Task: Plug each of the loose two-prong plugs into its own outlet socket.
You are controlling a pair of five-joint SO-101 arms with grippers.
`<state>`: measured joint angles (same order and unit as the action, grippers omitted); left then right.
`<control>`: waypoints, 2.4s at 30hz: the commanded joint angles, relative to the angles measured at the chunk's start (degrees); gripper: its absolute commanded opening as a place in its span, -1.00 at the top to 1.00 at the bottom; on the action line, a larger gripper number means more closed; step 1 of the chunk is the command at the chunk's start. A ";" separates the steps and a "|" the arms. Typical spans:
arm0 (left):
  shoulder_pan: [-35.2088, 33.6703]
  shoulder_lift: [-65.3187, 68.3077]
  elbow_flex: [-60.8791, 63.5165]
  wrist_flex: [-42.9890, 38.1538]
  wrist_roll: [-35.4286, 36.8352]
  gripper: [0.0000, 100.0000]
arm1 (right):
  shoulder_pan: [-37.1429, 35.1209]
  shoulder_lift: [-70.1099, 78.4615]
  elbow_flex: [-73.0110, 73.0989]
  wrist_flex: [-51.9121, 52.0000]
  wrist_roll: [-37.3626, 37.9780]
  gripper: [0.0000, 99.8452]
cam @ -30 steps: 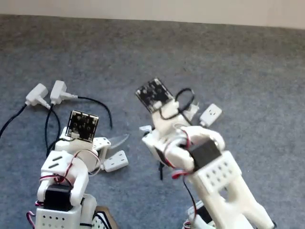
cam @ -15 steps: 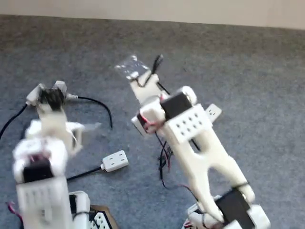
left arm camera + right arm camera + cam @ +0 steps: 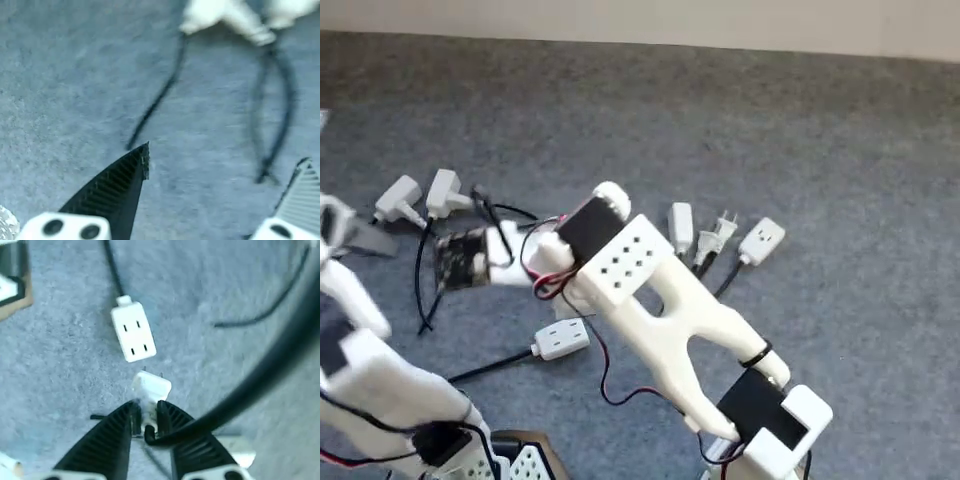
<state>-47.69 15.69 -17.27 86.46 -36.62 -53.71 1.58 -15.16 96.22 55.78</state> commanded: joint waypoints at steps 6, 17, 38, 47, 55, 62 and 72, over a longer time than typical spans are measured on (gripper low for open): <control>-7.16 26.07 -32.04 7.47 -8.79 0.16 | -3.38 -0.84 9.80 -11.74 11.16 0.99; -7.16 36.97 -43.91 10.02 -8.70 0.16 | -3.03 -0.48 16.92 -14.99 15.65 0.99; -8.57 36.97 -44.09 10.20 -8.79 0.16 | -0.75 4.70 16.84 -16.84 22.33 0.99; -8.48 36.97 -44.00 10.29 -8.79 0.16 | -0.48 5.23 17.01 -16.75 22.42 0.99; -8.66 36.97 -44.00 10.29 -8.79 0.16 | -1.54 8.92 17.10 -17.01 22.15 0.99; -8.57 36.97 -44.09 10.29 -8.79 0.16 | -1.63 8.57 14.46 -16.22 21.89 0.99; -8.57 36.97 -43.91 10.29 -8.70 0.16 | -5.76 7.52 1.63 -4.35 20.31 0.99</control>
<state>-55.96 53.49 -59.30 96.22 -45.05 -58.64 9.49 -9.89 90.42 77.32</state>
